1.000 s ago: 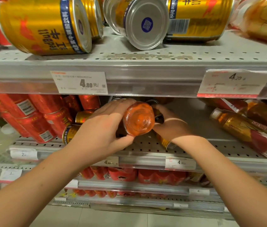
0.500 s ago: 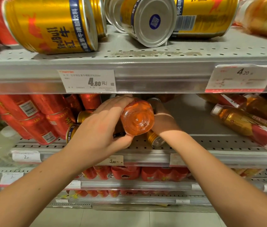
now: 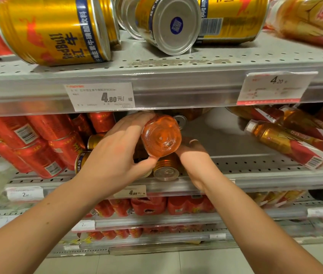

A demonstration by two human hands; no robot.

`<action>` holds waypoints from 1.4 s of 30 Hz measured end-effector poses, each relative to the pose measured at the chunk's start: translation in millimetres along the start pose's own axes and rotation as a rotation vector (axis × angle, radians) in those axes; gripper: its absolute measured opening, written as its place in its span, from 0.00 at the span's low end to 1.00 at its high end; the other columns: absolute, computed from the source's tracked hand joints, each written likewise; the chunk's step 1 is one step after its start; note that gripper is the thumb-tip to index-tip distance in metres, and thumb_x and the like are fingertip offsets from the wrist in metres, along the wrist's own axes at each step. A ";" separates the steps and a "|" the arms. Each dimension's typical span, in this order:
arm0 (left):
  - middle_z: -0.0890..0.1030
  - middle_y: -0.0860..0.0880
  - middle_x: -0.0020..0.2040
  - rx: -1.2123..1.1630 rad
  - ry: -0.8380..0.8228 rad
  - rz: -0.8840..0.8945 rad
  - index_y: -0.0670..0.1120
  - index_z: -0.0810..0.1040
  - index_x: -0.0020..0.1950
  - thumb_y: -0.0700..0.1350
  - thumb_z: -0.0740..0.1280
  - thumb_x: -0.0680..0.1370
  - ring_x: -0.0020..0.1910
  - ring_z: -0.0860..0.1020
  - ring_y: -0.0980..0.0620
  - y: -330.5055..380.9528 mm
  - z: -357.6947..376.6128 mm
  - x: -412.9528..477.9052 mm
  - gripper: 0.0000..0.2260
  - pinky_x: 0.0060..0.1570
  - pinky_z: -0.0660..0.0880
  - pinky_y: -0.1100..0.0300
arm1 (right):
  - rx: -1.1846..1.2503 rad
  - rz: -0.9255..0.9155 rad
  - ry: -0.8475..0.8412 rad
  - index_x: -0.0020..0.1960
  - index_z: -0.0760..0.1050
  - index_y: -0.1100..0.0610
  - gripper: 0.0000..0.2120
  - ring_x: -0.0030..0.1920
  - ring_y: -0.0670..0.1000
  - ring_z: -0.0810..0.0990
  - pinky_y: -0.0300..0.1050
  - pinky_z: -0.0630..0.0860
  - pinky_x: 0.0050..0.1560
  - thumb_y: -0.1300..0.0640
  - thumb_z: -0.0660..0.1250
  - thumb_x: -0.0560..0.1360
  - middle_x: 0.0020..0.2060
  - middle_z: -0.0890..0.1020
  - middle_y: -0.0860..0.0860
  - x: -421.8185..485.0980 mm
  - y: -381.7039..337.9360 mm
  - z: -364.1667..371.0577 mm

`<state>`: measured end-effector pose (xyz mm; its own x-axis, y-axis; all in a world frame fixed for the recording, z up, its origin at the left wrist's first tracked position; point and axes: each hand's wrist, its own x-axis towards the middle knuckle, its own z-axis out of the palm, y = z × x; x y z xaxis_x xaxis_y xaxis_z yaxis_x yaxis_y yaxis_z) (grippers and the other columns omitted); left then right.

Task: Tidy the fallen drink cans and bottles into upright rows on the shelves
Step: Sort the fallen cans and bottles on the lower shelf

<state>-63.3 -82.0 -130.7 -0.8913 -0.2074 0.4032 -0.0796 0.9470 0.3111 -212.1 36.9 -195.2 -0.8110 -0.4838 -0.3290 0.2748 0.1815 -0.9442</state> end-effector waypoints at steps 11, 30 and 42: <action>0.76 0.51 0.67 0.004 -0.001 0.088 0.50 0.67 0.74 0.59 0.69 0.76 0.65 0.73 0.51 -0.8 2.5 0.5 0.29 0.62 0.74 0.53 | -0.251 -0.082 0.036 0.61 0.74 0.53 0.15 0.53 0.53 0.81 0.45 0.74 0.50 0.48 0.69 0.78 0.52 0.82 0.52 -2.9 1.8 -16.2; 0.81 0.52 0.61 0.072 -0.053 0.279 0.54 0.64 0.75 0.58 0.70 0.74 0.57 0.80 0.52 78.3 66.5 52.2 0.31 0.54 0.78 0.55 | -0.238 -0.202 0.345 0.42 0.73 0.47 0.11 0.39 0.44 0.77 0.34 0.72 0.34 0.62 0.64 0.79 0.38 0.79 0.44 -19.9 12.4 -127.6; 0.67 0.48 0.78 0.205 -0.227 0.400 0.50 0.64 0.79 0.51 0.70 0.77 0.77 0.64 0.47 164.2 167.7 101.0 0.31 0.74 0.62 0.50 | -0.267 -0.279 0.341 0.51 0.76 0.42 0.09 0.35 0.36 0.79 0.32 0.73 0.34 0.55 0.61 0.78 0.36 0.80 0.42 -34.9 33.5 -258.5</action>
<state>-241.3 93.7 -183.2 -0.9425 0.2191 0.2522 0.2228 0.9748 -0.0140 -308.1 281.2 -211.7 -0.9693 -0.2460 0.0001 -0.0811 0.3191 -0.9443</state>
